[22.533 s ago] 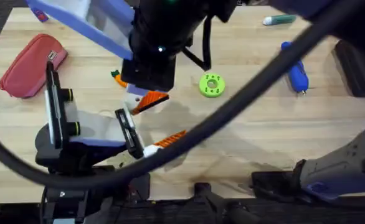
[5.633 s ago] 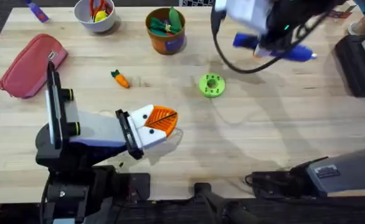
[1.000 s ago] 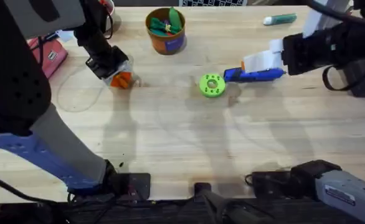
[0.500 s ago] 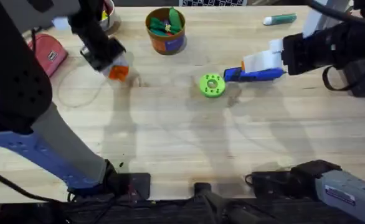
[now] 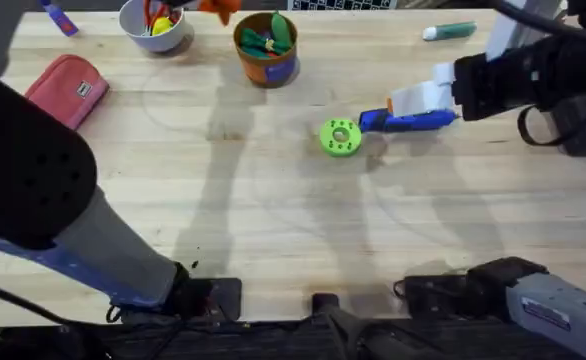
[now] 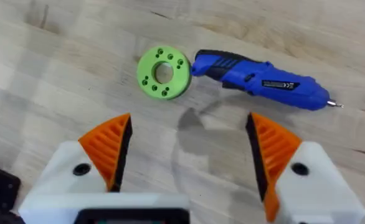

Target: Pick up the gripper from the table and insert it into the empty holder that is missing its gripper. Then pick up a screw, insert it into the mounting hole, and use the screwdriver to tighten it. Finally, clean up the table by picking up the vegetable and placing it into the bucket.

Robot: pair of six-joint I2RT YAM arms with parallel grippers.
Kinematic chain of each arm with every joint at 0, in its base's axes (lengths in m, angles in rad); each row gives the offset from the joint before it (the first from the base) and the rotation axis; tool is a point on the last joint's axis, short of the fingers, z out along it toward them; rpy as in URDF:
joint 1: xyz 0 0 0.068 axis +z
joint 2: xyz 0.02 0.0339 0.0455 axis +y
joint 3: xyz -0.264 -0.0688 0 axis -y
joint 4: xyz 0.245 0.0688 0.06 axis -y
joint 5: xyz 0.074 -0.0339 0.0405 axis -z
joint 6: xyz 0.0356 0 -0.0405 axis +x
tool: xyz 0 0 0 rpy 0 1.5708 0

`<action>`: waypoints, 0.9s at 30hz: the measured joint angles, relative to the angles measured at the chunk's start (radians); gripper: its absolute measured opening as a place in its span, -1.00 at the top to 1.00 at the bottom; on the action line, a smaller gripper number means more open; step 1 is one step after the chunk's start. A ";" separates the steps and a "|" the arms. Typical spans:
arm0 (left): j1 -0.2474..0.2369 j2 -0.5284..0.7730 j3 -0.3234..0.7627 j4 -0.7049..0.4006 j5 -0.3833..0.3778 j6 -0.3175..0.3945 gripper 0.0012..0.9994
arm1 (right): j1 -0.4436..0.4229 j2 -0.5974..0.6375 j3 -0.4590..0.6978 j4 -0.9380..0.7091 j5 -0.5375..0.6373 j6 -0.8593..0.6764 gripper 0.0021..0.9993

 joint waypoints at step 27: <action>-0.095 0.175 0.000 0.159 -0.004 0.028 -0.95 | 0.000 0.000 0.000 0.000 0.000 0.000 -0.99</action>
